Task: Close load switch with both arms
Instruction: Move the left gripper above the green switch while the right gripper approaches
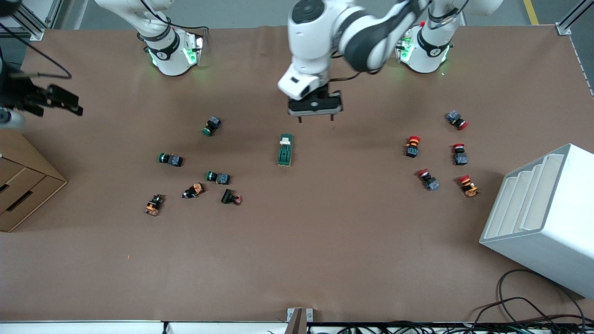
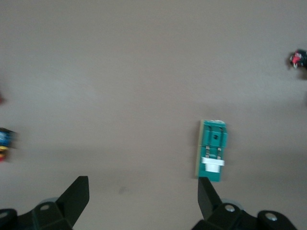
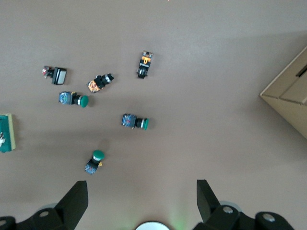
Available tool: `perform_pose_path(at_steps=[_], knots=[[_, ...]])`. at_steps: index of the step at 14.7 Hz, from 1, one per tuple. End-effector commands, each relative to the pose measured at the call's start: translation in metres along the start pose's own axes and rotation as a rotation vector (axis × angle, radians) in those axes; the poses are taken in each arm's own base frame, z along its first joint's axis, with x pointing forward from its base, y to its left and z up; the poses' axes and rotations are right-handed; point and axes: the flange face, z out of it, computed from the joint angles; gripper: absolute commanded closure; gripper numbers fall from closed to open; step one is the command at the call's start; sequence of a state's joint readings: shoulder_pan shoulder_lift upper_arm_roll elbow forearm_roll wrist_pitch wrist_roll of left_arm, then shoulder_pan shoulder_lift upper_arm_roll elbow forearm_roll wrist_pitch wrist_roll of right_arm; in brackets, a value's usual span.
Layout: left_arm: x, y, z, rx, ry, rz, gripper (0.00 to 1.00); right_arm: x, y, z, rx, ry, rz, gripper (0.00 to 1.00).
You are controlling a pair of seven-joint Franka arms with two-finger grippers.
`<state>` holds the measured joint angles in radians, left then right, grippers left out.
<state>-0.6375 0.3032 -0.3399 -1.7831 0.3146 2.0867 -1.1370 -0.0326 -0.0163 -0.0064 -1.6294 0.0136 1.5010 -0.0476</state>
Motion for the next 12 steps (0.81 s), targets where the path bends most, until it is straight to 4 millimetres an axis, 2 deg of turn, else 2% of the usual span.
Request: perform_pose_path(at_steps=[1, 3, 4, 6, 7, 8, 9, 12], knots=[[-0.018, 0.028, 0.033, 0.008, 0.045, -0.024, 0.0, 0.018, 0.015, 0.01, -0.003, -0.011, -0.016, 0.0], [-0.054, 0.057, 0.049, -0.014, 0.078, -0.057, 0.01, 0.02, 0.004, 0.017, -0.003, -0.018, 0.106, 0.0], [-0.061, 0.065, 0.062, -0.029, 0.1, -0.08, 0.02, 0.023, -0.012, 0.02, -0.004, -0.014, 0.209, 0.0], [-0.104, 0.087, 0.088, -0.024, 0.176, -0.058, 0.02, 0.028, -0.051, 0.029, -0.006, -0.014, 0.36, 0.0], [-0.116, 0.091, 0.105, -0.01, 0.217, -0.053, 0.02, 0.033, -0.072, 0.038, -0.005, -0.02, 0.436, 0.0], [-0.141, 0.101, 0.12, -0.01, 0.266, -0.053, 0.02, 0.037, -0.099, 0.048, -0.005, -0.022, 0.516, 0.0], [-0.157, 0.105, 0.134, -0.015, 0.32, -0.053, 0.02, 0.039, -0.123, 0.055, -0.007, -0.023, 0.59, 0.0], [-0.18, 0.103, 0.173, -0.029, 0.458, 0.006, 0.02, 0.044, -0.198, 0.085, -0.001, -0.021, 0.789, 0.0]])
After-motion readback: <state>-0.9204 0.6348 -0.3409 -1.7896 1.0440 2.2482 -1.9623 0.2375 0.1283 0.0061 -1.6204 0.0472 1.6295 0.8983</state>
